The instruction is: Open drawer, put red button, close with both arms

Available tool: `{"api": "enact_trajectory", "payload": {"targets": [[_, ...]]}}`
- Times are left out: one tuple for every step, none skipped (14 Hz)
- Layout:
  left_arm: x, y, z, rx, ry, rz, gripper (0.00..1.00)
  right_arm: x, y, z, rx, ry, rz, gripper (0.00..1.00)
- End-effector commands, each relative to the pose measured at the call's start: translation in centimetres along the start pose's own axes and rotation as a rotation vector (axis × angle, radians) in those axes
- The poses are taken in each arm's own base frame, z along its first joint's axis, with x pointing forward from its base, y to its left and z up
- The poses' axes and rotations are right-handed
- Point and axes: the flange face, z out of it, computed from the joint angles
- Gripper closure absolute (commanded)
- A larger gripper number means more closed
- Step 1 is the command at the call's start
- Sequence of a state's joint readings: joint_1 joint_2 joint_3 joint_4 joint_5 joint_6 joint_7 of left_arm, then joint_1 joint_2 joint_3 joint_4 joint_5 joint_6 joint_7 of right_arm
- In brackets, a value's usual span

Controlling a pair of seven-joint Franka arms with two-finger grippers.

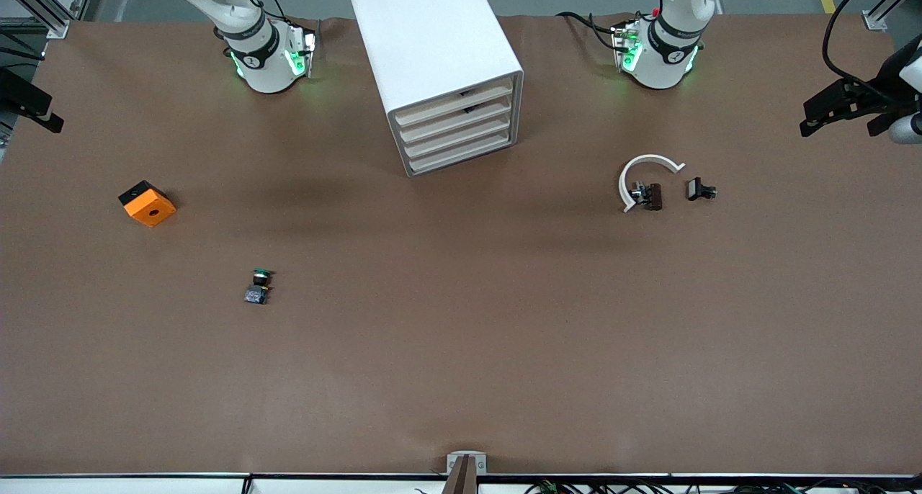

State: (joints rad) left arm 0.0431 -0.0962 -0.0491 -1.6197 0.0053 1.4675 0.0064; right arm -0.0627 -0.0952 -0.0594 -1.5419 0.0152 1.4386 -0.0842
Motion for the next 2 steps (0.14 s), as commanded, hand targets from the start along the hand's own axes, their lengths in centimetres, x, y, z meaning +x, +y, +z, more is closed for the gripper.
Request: {"api": "enact_trajectory", "payload": {"targets": [[-0.05,0.01,-0.55,-0.013,-0.007,0.000,0.00,-0.76,0.33,-0.18,-0.007,0.006,-0.008,0.00],[-0.02,0.01,-0.46,-0.013,-0.010,0.000,0.00,-0.76,0.33,-0.18,-0.007,0.006,-0.008,0.00]]}}
